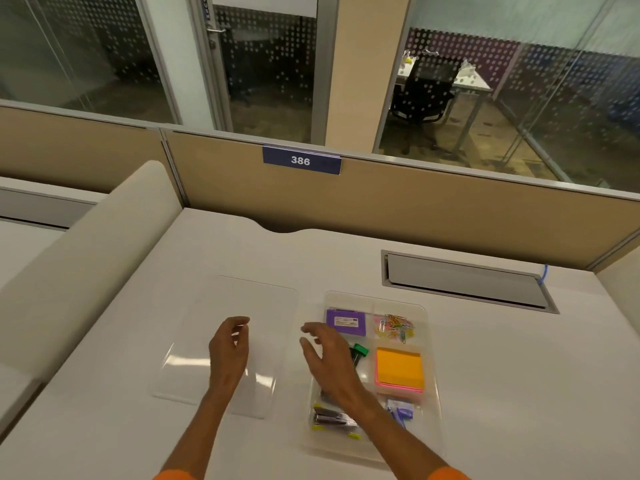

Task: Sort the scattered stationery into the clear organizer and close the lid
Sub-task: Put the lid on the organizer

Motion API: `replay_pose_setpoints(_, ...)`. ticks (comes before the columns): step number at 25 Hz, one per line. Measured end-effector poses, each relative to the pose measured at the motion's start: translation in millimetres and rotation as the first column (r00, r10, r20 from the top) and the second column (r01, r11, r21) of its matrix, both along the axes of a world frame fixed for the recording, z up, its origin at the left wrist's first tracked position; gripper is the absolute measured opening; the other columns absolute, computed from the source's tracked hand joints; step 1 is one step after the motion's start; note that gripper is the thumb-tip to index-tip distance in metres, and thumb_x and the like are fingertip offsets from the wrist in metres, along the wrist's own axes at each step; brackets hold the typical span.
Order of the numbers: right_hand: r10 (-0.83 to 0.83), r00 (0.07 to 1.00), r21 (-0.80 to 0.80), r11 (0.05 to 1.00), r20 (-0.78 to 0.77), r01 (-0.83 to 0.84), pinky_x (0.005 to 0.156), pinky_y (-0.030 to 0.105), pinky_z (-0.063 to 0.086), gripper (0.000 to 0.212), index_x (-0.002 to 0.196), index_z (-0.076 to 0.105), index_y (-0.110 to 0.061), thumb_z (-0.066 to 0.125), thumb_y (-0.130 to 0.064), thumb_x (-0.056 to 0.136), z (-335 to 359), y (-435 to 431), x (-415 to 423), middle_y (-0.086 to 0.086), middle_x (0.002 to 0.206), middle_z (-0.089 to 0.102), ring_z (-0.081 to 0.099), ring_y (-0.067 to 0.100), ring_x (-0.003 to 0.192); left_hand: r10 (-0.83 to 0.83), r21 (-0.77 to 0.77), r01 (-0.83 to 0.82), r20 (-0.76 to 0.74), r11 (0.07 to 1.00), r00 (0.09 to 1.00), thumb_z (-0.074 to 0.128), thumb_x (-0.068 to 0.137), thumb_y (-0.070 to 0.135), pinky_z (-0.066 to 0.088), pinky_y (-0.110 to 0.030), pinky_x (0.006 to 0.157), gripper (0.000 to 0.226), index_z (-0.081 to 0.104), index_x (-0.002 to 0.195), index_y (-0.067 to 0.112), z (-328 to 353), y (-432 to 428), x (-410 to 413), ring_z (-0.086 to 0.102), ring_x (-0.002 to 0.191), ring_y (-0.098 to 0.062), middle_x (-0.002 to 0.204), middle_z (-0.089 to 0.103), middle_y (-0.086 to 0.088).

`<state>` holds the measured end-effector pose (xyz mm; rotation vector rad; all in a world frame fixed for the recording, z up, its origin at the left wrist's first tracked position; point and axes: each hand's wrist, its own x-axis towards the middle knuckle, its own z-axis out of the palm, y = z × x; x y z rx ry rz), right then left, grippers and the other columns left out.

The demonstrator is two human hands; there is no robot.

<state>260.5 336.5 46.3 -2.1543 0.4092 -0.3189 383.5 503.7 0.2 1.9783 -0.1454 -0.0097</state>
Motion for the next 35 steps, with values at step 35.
replay_pose_setpoints(35,0.145,0.949,-0.022,0.987,-0.280,-0.157,0.103,0.036,0.041,0.043,0.124,0.054,-0.005,0.035,-0.037,0.104,22,71,35,0.015,0.128,0.059,0.053,0.028,0.119,-0.020,0.134,0.037,-0.126,0.990,0.992,0.077,0.078,0.023,0.038,-0.014,0.034,0.008,0.072,0.079,0.028,127,84,25,0.054,0.036,-0.013,0.065,0.066,-0.001)
